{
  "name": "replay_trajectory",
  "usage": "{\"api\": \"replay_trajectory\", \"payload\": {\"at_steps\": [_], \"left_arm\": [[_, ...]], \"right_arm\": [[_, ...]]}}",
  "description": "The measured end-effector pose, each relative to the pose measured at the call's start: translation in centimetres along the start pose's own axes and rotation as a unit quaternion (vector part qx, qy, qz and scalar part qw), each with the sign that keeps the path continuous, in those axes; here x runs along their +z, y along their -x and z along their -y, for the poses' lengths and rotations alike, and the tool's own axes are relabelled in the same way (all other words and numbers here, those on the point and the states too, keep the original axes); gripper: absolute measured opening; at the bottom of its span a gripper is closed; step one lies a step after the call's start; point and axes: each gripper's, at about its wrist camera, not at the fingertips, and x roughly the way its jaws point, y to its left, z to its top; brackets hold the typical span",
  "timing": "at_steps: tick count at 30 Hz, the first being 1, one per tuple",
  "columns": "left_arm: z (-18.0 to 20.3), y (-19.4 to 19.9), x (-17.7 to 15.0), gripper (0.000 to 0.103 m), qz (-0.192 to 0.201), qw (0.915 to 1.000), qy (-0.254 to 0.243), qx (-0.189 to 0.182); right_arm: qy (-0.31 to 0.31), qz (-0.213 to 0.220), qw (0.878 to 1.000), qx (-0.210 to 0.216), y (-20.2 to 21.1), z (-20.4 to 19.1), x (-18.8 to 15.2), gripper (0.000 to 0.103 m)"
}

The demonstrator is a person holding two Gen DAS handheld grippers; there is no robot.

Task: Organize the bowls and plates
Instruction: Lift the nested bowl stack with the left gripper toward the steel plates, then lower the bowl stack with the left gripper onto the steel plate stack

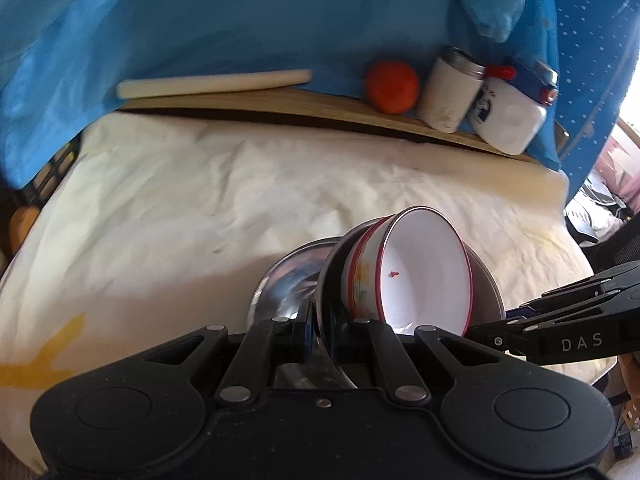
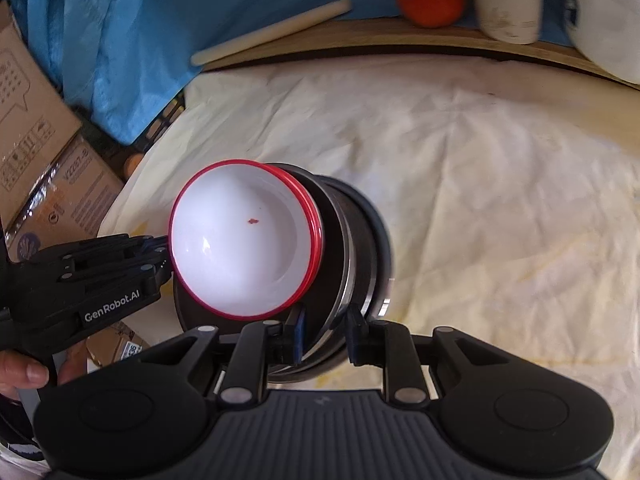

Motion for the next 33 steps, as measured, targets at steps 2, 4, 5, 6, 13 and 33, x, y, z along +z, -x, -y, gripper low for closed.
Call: {"api": "replay_trajectory", "payload": {"at_steps": [2, 4, 5, 6, 13, 33], "left_arm": [[-0.6, 0.1, -0.2, 0.006, -0.001, 1.0000, 0.005, 0.002], [-1.1, 0.1, -0.4, 0.006, -0.001, 1.0000, 0.009, 0.004], [-1.3, 0.2, -0.5, 0.006, -0.001, 0.9999, 0.012, 0.003], [-1.5, 0.2, -0.5, 0.006, -0.002, 0.9999, 0.013, 0.003], [-2.2, -0.1, -0.9, 0.005, -0.007, 0.9998, 0.018, -0.002], [-1.6, -1.3, -0.5, 0.005, -0.017, 0.9997, 0.017, -0.001]], "right_arm": [[0.005, -0.005, 1.000, -0.001, -0.4, -0.6, 0.1, 0.023], [0.010, -0.008, 1.000, -0.002, -0.6, -0.9, 0.2, 0.023], [0.012, -0.010, 1.000, -0.003, -0.7, -1.1, 0.3, 0.023], [0.013, -0.011, 1.000, -0.004, -0.7, -1.3, 0.3, 0.023], [0.016, -0.017, 1.000, -0.013, -1.0, -1.9, 0.3, 0.023], [0.003, -0.022, 1.000, -0.013, -1.3, -1.2, 0.8, 0.023]]}}
